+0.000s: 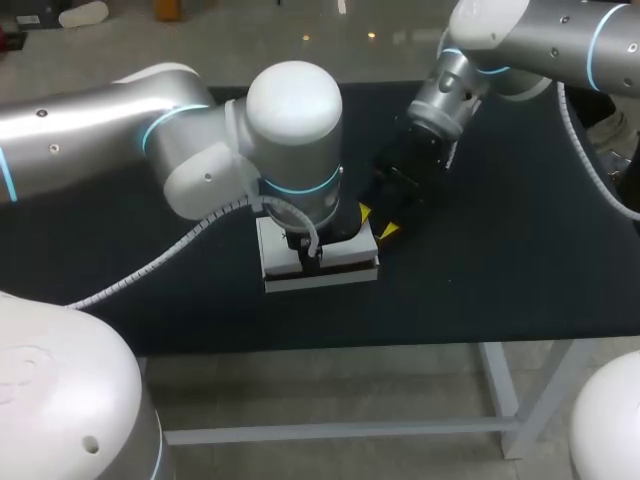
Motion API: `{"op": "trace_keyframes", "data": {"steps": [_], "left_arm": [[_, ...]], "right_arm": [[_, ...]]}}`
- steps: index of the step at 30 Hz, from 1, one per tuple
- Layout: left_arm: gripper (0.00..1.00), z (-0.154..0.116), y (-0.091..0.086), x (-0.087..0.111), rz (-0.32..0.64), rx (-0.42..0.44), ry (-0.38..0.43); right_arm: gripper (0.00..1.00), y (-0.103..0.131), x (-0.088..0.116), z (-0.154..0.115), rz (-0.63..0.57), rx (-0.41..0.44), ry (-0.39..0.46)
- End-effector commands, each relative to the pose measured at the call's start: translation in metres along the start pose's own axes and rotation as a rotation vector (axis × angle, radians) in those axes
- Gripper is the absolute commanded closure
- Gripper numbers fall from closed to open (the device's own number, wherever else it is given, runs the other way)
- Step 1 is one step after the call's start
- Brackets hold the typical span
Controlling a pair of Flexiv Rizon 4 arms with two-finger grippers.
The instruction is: Assemble the packaging by folding the flat box into shape, placing the metal phone stand inside, and closing the box properly
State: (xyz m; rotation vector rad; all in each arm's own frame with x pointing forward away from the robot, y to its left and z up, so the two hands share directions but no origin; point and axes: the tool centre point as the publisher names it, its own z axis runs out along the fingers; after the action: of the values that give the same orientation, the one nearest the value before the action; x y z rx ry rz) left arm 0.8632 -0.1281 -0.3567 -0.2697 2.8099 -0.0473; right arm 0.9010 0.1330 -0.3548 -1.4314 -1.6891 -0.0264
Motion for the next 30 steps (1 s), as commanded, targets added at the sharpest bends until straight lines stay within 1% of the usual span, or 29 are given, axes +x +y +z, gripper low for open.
{"op": "trace_keyframes", "data": {"steps": [1, 3, 10, 13, 15, 16, 17, 18, 19, 21, 24, 26, 27, 30], "left_arm": [[0.63, 0.002, 0.000, 0.003, 0.000, 0.001, 0.001], [0.63, 0.002, 0.000, 0.003, 0.000, 0.003, 0.002], [0.61, 0.002, 0.000, 0.003, 0.000, 0.002, 0.005], [0.60, 0.003, 0.000, 0.002, 0.000, 0.002, 0.008], [0.60, 0.003, 0.000, 0.002, 0.001, 0.001, 0.009], [0.60, 0.003, 0.000, 0.002, 0.001, 0.000, 0.010], [0.60, 0.003, 0.000, 0.002, 0.002, 0.000, 0.010], [0.60, 0.003, 0.000, 0.002, 0.003, 0.000, 0.010], [0.60, 0.003, 0.000, 0.002, 0.003, 0.000, 0.010], [0.59, 0.003, -0.001, 0.002, 0.004, -0.001, 0.011], [0.58, 0.003, -0.001, 0.002, 0.001, 0.000, 0.013], [0.59, 0.003, -0.001, 0.002, 0.000, 0.000, 0.013], [0.59, 0.003, -0.001, 0.002, 0.000, 0.000, 0.014], [0.60, 0.003, -0.001, 0.003, 0.001, 0.000, 0.014]], "right_arm": [[0.48, -0.003, 0.001, 0.000, -0.002, -0.007, -0.002], [0.50, -0.004, 0.001, -0.001, -0.004, -0.010, -0.002], [0.52, -0.005, 0.002, -0.002, -0.011, -0.020, -0.005], [0.56, -0.006, 0.001, -0.002, -0.012, -0.021, -0.006], [0.62, -0.008, 0.000, -0.002, -0.010, -0.026, -0.005], [0.67, -0.009, 0.000, -0.002, -0.011, -0.029, -0.004], [0.76, -0.010, 0.000, -0.003, -0.013, -0.034, -0.004], [0.82, -0.011, 0.000, -0.003, -0.016, -0.038, -0.004], [0.84, -0.012, 0.000, -0.004, -0.019, -0.043, -0.005], [0.85, -0.016, 0.001, -0.005, -0.027, -0.054, -0.005], [0.88, -0.021, 0.002, -0.007, -0.044, -0.082, 0.001], [0.98, -0.024, 0.003, -0.007, -0.056, -0.092, 0.002], [1.00, -0.026, 0.004, -0.006, -0.064, -0.097, 0.001], [1.00, -0.029, 0.008, -0.004, -0.084, -0.105, -0.004]]}}
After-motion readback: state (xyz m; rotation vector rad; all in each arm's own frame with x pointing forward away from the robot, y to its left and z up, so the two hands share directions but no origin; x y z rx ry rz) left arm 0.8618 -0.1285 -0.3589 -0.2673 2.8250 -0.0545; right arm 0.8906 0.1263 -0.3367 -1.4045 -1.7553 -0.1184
